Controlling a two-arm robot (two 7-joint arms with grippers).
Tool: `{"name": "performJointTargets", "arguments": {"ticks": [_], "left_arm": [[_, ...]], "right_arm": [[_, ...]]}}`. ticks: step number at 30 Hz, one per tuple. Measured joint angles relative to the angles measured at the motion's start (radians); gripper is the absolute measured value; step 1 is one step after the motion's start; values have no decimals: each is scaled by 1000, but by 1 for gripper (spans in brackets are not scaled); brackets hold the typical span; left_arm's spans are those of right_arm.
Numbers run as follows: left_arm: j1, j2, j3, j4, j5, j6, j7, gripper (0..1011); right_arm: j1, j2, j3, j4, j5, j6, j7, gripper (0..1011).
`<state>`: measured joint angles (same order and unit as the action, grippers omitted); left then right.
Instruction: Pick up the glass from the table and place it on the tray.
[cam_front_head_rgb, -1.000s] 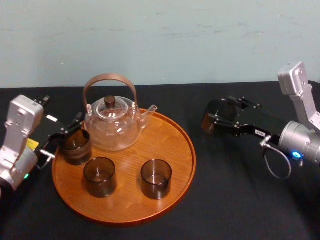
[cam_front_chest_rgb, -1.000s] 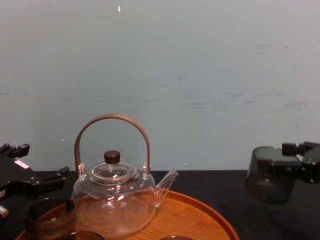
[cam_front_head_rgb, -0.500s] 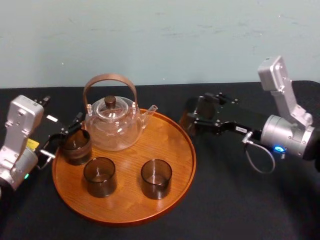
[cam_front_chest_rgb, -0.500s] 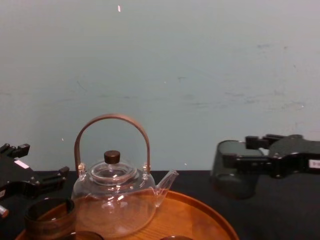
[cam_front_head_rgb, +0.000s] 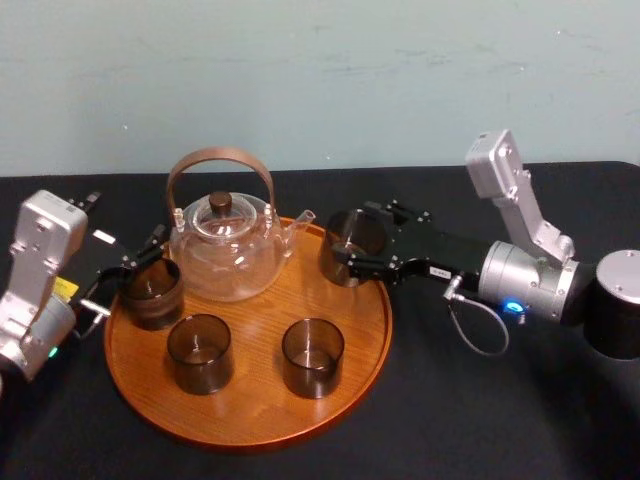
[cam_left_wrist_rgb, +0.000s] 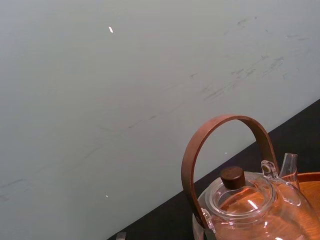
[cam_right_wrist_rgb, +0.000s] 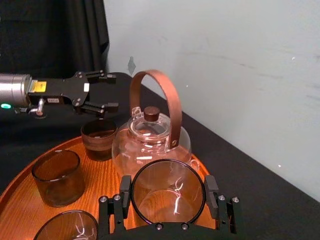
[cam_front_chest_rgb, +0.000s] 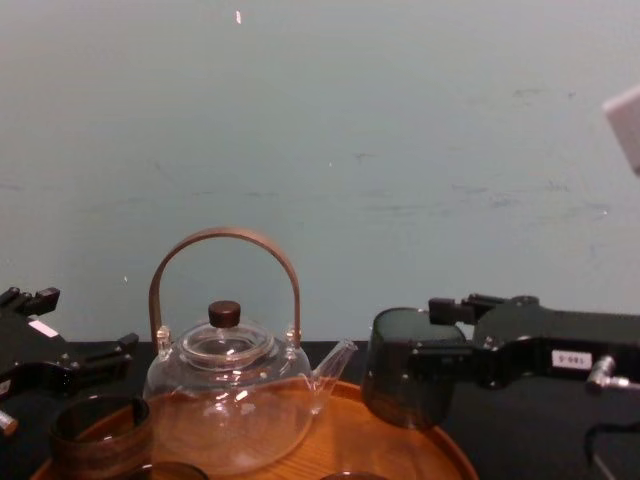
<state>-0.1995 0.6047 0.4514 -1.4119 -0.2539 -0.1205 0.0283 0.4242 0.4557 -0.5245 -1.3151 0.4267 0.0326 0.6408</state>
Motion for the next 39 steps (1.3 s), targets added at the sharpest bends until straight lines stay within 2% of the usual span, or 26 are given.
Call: {"name": "performJointTargets", "arguments": {"ticks": [18, 39], "left_arm": [[0, 0, 0, 0, 0, 0, 0, 1001], [0, 0, 0, 0, 0, 0, 0, 1001]], "right_arm": [[36, -49, -54, 132, -45, -64, 33, 889], [62, -89, -57, 223, -90, -90, 19, 889]]}}
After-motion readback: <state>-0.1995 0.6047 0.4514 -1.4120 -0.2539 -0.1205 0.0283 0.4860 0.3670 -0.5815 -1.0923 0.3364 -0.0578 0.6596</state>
